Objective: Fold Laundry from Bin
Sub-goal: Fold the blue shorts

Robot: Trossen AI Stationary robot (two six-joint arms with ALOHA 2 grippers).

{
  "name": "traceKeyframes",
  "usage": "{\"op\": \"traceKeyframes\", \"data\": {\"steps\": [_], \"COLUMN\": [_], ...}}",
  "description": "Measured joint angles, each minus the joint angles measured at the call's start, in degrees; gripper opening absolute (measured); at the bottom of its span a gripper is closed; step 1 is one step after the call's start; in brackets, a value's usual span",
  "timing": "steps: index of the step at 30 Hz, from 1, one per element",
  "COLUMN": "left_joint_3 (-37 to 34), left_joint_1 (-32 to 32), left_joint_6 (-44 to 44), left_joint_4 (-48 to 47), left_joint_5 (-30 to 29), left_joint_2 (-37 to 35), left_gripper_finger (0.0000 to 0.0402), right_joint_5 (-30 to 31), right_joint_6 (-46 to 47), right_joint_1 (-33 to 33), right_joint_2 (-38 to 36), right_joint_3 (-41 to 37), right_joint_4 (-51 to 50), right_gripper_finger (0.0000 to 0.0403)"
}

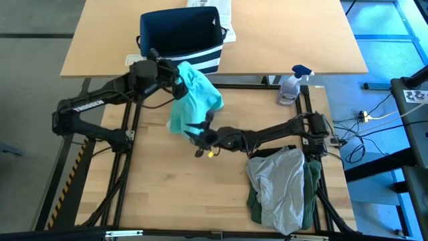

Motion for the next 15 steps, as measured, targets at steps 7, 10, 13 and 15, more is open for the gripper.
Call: {"op": "traceKeyframes", "data": {"steps": [7, 10, 13, 15], "left_joint_3": [6.3, 7.8, 8.9, 9.3], "left_joint_1": [0.1, -0.2, -0.9, -1.3], "left_joint_6": [-0.1, -0.4, -0.5, -0.4], "left_joint_4": [-1.6, -1.7, -1.8, -1.7], "left_joint_5": [0.2, 0.4, 0.3, 0.7], "left_joint_2": [2.2, 2.2, 2.2, 2.2], "left_gripper_finger": [0.0, 0.0, 0.0, 0.0], "right_joint_5": [0.2, 0.2, -0.1, -0.1], "right_joint_6": [-1.1, -1.2, -1.5, -3.8], "right_joint_1": [-0.4, -0.9, -1.4, -1.5], "right_joint_2": [0.0, 0.6, 2.2, 3.3], "right_joint_3": [4.2, 4.7, 5.4, 6.9], "right_joint_4": [-11.0, -11.6, -12.3, -12.6], "right_gripper_finger": [0.0129, 0.0132, 0.0157, 0.0185]}}
